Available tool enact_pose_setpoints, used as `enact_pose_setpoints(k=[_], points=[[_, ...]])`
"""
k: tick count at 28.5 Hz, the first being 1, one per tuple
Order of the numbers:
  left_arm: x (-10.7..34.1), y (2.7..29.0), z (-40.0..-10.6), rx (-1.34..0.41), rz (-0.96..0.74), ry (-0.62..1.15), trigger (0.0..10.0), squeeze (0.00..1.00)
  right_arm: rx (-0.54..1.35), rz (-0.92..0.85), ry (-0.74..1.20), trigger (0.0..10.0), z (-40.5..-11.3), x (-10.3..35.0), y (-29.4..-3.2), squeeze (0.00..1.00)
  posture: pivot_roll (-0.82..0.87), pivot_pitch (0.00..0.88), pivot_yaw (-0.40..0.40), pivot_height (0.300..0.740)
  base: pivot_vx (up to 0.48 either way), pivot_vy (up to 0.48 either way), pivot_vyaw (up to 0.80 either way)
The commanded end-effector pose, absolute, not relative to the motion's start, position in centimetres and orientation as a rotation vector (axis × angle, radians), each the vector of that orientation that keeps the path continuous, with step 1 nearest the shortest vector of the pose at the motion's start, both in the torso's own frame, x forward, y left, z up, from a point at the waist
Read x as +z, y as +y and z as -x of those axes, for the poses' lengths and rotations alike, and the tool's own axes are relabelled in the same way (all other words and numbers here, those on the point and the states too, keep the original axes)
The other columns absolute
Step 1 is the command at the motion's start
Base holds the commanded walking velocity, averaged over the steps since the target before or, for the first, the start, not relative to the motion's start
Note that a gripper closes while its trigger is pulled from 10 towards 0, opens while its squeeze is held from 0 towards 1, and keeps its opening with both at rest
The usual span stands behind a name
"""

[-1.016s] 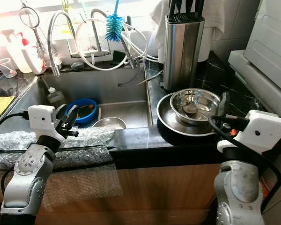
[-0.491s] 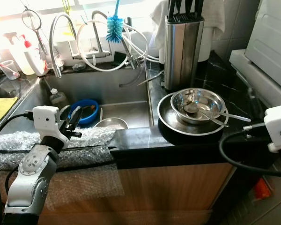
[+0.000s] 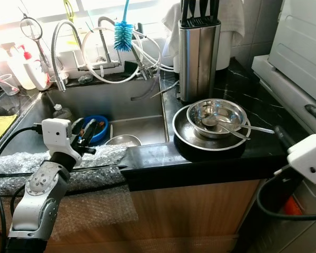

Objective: Kitchen organization

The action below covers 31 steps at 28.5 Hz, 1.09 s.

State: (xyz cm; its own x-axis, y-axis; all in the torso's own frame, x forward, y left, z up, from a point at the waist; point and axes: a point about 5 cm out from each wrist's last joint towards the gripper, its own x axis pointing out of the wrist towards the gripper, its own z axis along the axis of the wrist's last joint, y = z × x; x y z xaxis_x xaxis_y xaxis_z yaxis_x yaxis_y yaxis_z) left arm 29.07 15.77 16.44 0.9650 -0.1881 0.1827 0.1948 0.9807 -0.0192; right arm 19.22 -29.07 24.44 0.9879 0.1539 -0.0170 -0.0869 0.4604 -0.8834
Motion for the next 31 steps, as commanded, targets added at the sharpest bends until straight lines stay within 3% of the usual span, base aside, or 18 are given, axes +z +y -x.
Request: enact_pose_setpoints(k=[1, 12, 31], points=[[16.6, 16.0, -29.3, -0.189, 0.04, -0.182, 10.0, 0.0, 0.218, 1.124, -0.053, 10.0, -19.4, 24.1, -28.3, 0.0, -0.21, 0.0, 0.122, 0.74, 0.0, 0.0, 0.0], [16.5, 15.7, -29.3, -0.197, 0.058, -0.178, 10.0, 0.0, 0.376, 1.263, 0.047, 10.0, -20.1, 22.6, -28.1, 0.0, -0.2, 0.0, 0.111, 0.74, 0.0, 0.0, 0.0], [16.5, 15.1, -29.6, -0.203, 0.071, -0.182, 10.0, 0.0, 0.227, 1.394, 0.065, 10.0, -21.9, 23.6, -29.8, 0.0, -0.2, 0.0, 0.109, 0.74, 0.0, 0.0, 0.0]])
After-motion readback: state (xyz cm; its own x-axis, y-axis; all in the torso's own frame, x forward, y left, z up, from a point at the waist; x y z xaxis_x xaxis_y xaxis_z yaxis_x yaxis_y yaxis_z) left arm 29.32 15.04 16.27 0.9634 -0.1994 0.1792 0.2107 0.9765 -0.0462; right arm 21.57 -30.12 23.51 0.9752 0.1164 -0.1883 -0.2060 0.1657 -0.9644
